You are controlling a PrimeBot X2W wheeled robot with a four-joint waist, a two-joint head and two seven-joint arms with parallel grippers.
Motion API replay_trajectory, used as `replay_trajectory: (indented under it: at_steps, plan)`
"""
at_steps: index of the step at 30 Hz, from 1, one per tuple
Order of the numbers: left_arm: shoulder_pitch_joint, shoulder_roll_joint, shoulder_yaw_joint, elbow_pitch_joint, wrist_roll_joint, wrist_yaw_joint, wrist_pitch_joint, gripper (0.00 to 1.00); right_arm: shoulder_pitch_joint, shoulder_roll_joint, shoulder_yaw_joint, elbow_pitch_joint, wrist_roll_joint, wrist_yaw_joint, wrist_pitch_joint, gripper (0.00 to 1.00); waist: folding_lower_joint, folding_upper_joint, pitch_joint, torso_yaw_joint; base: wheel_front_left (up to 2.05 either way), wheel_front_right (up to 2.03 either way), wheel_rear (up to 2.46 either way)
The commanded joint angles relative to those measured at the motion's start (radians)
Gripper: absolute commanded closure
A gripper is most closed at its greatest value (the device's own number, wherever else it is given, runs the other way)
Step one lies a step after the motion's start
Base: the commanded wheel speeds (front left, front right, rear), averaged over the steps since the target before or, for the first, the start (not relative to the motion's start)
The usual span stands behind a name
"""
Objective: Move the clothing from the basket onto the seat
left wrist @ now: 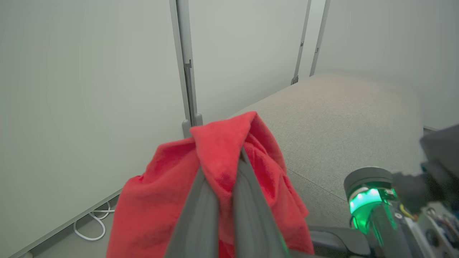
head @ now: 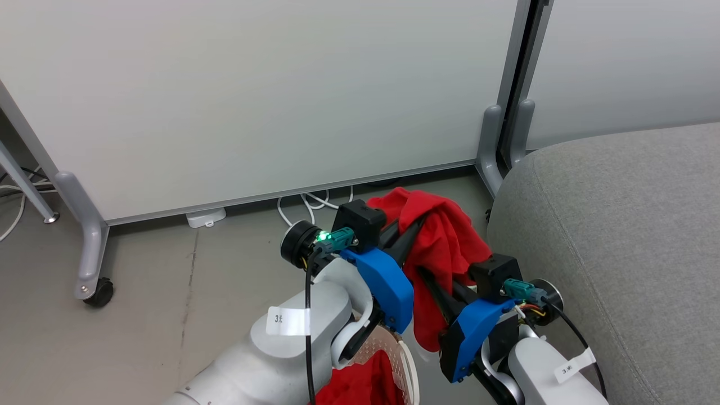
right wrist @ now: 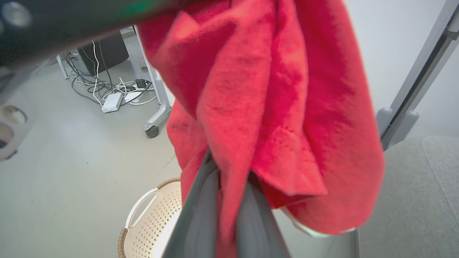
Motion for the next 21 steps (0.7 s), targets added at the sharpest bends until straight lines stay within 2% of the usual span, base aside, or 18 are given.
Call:
replay_trajectory:
  at_steps: [1,3,10,16,21]
  plan:
    - [0.013,0.000,-0.001,0.003,-0.004,-0.004,-0.005,0.66,0.014,-0.004,-0.003,-0.006,-0.009,0.000,0.003,1.00,0.0000,0.0000,0.000,0.000,0.00,0.00,0.00]
    - [0.016,0.000,-0.004,0.004,-0.010,-0.006,-0.005,0.00,0.013,-0.004,-0.005,-0.008,-0.009,0.000,0.003,1.00,0.0000,0.0000,0.001,0.001,0.00,0.00,0.00]
    - [0.048,0.001,0.053,-0.020,0.041,0.001,-0.005,0.00,0.020,-0.004,-0.021,-0.017,-0.019,0.000,-0.001,1.00,0.0000,0.0000,0.010,0.007,0.00,0.00,0.00]
    - [0.134,0.015,0.168,-0.064,0.166,-0.007,-0.004,0.00,0.027,-0.004,-0.053,-0.026,-0.037,0.000,-0.003,1.00,0.0000,0.0000,0.019,0.018,0.00,0.00,0.00]
    - [0.244,0.046,0.275,-0.136,0.274,-0.038,-0.004,0.00,0.034,-0.004,-0.079,-0.042,-0.051,0.000,0.001,1.00,0.0000,0.0000,0.027,0.029,0.00,0.00,0.00]
